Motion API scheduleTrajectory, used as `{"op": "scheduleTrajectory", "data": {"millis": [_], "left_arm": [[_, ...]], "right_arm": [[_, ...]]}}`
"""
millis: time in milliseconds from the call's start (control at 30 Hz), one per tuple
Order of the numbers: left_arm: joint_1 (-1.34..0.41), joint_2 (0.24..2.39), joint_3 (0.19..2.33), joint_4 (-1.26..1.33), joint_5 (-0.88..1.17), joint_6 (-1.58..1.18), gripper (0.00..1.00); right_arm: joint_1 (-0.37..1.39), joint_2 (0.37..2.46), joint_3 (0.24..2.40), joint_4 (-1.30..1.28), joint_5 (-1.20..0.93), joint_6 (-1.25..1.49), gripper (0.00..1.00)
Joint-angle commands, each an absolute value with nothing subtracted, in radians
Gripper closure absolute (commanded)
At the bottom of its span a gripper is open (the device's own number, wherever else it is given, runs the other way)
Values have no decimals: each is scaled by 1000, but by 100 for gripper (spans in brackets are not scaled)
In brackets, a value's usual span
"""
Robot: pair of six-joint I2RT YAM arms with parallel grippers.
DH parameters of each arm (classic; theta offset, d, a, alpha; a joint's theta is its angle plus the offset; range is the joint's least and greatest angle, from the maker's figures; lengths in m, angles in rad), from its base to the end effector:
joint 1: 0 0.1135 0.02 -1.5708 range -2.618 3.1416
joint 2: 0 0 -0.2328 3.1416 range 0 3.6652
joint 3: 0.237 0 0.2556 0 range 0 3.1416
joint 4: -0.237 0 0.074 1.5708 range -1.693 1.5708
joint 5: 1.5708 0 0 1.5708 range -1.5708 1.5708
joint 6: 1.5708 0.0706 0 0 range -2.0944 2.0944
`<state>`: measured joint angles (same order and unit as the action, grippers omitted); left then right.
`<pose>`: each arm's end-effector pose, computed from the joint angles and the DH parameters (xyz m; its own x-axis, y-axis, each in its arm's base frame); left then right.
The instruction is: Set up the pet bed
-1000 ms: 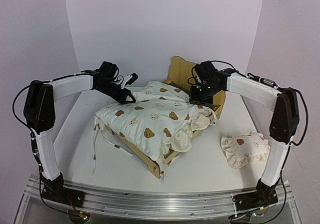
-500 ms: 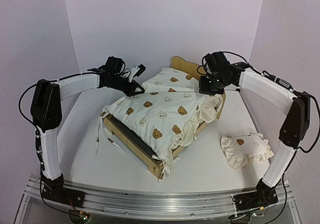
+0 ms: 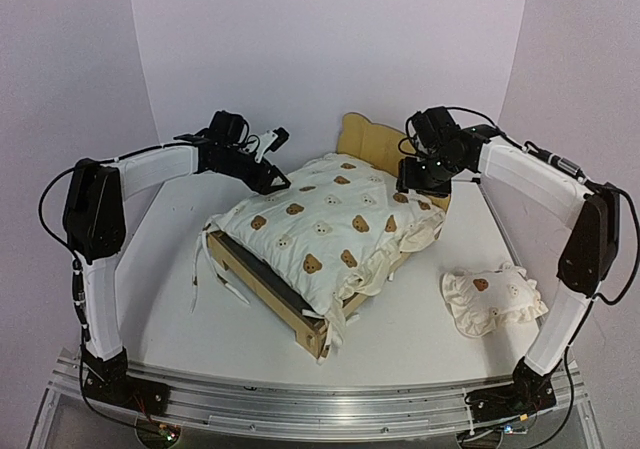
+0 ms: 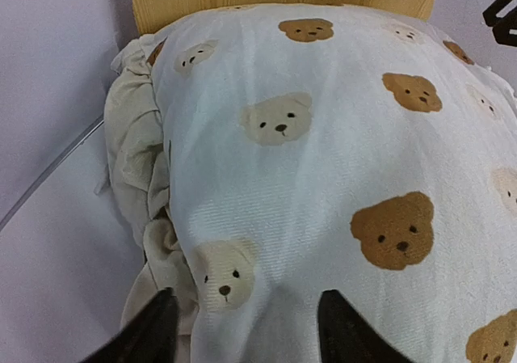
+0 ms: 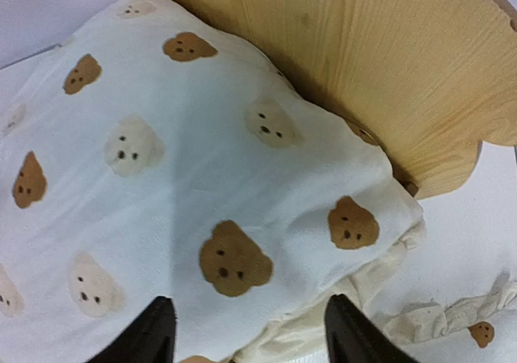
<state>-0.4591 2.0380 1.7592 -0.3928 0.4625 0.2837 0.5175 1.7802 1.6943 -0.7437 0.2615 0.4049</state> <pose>0.4232 -0.2443 0.2253 -0.3368 0.4460 -0.8293 0.8375 0.5444 -0.0474 0.3715 0.1905 0.2748 -0.7177 0.0293 -0.6957 -0.0473 0.9948 0.0907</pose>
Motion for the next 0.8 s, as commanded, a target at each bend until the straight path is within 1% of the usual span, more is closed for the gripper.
{"op": "scheduleTrajectory", "data": {"millis": [0, 67, 133, 267, 367, 500, 767], "left_arm": [[-419, 2009, 1884, -476, 458, 346, 27], [-386, 1986, 1884, -495, 458, 362, 24], [-349, 1963, 1854, -506, 453, 380, 24], [-286, 1906, 1721, -479, 407, 444, 24], [-231, 1884, 1617, -418, 397, 471, 24], [-199, 1896, 1566, -366, 356, 486, 25], [-197, 1969, 1517, -297, 351, 506, 26]], "right_arm": [[509, 1698, 1708, -856, 322, 393, 29], [495, 1672, 1692, -884, 339, 388, 28], [468, 1643, 1665, -893, 343, 385, 27], [364, 1631, 1631, -883, 253, 352, 26], [278, 1680, 1667, -856, 136, 287, 29], [198, 1783, 1753, -839, 55, 233, 32], [141, 1948, 1867, -778, -18, 208, 34]]}}
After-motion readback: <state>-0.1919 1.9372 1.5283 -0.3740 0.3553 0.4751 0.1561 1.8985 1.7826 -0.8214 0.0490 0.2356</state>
